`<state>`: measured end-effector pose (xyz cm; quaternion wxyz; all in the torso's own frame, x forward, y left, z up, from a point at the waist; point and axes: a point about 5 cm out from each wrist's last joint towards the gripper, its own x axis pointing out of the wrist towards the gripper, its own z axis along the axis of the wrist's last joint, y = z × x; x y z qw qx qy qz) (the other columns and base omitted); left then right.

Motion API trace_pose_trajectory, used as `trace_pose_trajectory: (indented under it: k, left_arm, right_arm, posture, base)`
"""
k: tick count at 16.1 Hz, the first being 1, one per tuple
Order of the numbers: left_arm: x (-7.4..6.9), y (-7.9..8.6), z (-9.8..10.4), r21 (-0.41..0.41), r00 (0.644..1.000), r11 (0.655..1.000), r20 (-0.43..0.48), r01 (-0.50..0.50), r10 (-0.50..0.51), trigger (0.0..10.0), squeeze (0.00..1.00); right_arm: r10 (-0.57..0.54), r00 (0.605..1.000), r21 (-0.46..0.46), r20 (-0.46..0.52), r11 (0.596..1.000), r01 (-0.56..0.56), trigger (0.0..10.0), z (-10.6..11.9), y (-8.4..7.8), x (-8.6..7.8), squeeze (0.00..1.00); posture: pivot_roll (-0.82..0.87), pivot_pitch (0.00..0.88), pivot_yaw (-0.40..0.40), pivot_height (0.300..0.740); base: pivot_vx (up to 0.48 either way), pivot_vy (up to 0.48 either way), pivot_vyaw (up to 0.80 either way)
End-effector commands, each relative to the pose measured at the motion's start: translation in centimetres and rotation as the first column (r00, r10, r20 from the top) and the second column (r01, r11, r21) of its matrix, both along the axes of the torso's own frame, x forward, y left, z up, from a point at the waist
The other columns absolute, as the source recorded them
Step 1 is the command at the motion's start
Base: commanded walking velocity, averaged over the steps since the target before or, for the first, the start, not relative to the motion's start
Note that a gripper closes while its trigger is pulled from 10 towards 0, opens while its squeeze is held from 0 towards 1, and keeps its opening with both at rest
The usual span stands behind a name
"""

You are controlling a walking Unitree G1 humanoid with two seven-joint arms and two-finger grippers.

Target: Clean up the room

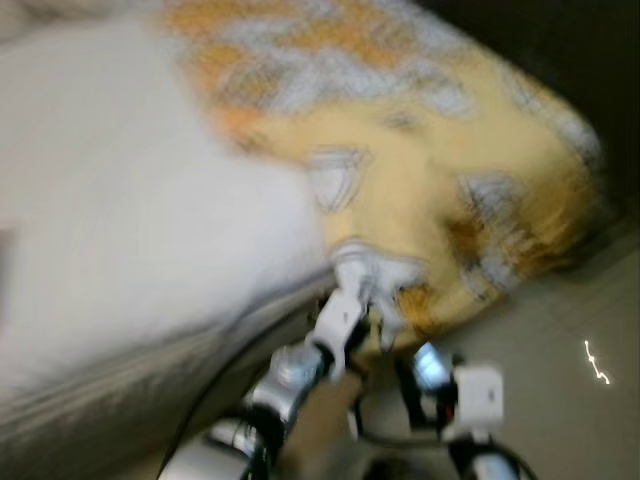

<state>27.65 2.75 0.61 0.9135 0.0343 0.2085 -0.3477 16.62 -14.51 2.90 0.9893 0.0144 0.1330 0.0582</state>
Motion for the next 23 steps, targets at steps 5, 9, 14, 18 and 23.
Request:
trace_pose_trajectory:
  k: [5, 9, 14, 18, 23]
  left_arm:
    - [-4.9, -2.2, -3.2, 0.018, 0.962, 0.976, -0.172, 0.217, -0.211, 10.0, 0.00]
    - [-10.1, -5.6, -4.6, -0.165, 0.845, 0.923, -0.371, 0.348, -0.385, 10.0, 0.00]
    - [-16.2, -9.5, -4.4, -0.394, 0.636, 0.787, -0.464, 0.475, -0.616, 10.0, 0.00]
    - [-16.7, -10.3, -3.4, -0.372, 0.539, 0.641, -0.349, 0.671, -0.767, 10.0, 0.00]
    - [-13.6, -10.4, -0.8, -0.418, 0.485, 0.527, -0.211, 0.740, -0.849, 10.0, 0.00]
  right_arm:
    - [-0.008, 1.000, 0.009, 0.005, 1.000, 0.008, 10.0, 0.1, -0.2, 0.0, 0.00]
    - [-0.006, 1.000, 0.006, 0.000, 1.000, 0.006, 10.0, 0.1, -0.5, 0.0, 0.00]
    - [0.000, 1.000, 0.006, 0.008, 1.000, 0.000, 10.0, 0.5, -1.0, 0.5, 0.00]
    - [0.003, 0.999, 0.060, 0.046, 0.998, -0.006, 10.0, 2.0, -1.6, 2.7, 0.00]
    - [0.034, 0.996, 0.097, 0.084, 0.994, -0.042, 10.0, 3.3, -2.1, 6.2, 0.00]
  posture:
    - [-0.11, 0.175, 0.005, 0.740]
    - [-0.11, 0.174, 0.003, 0.740]
    - [-0.13, 0.165, -0.001, 0.740]
    - [-0.12, 0.152, 0.000, 0.740]
    - [-0.09, 0.101, -0.003, 0.740]
  base:
    - [0.000, 0.000, 0.00]
    - [0.000, 0.000, 0.00]
    - [0.000, 0.000, 0.00]
    - [0.000, 0.000, 0.00]
    - [0.000, 0.000, 0.00]
